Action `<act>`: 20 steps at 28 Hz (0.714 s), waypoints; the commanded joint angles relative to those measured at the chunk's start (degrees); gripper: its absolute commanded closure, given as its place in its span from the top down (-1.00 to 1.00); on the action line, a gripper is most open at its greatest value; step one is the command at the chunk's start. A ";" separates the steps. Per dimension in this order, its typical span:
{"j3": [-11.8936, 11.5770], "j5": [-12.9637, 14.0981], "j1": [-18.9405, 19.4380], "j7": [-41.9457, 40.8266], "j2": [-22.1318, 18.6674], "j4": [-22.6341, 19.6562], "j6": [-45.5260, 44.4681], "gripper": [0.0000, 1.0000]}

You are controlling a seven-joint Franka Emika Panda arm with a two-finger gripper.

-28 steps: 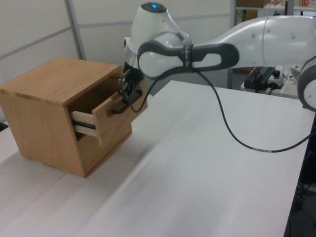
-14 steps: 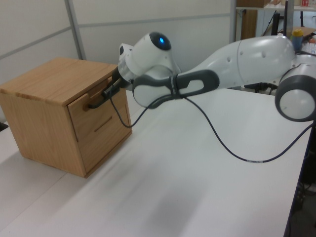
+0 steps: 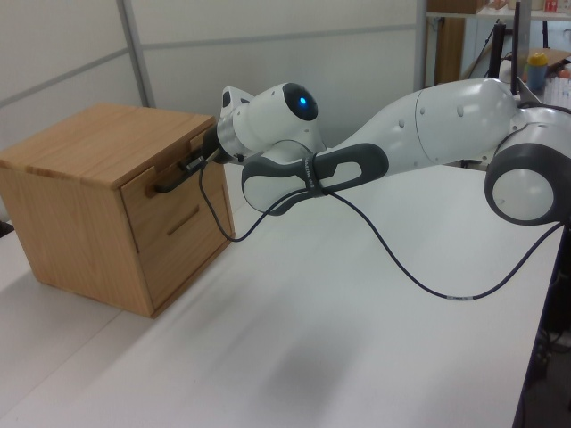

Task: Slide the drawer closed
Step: 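Push the drawer front with the gripper into the wooden cabinet, then pull the gripper back and up away from the closed drawer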

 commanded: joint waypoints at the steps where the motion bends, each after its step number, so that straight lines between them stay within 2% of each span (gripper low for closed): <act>1: -0.64 -0.11 -0.21 0.80 -2.39 0.28 -4.97 -1.00; 8: -0.29 0.42 -0.12 1.24 -10.03 0.55 -28.50 -1.00; 12: -0.11 0.33 -0.12 2.82 -13.20 0.55 -37.67 -1.00; 13: 0.06 0.42 -0.12 3.09 -14.87 0.64 -42.47 -1.00; 20: 0.06 0.86 0.06 3.44 -20.50 0.81 -61.40 -1.00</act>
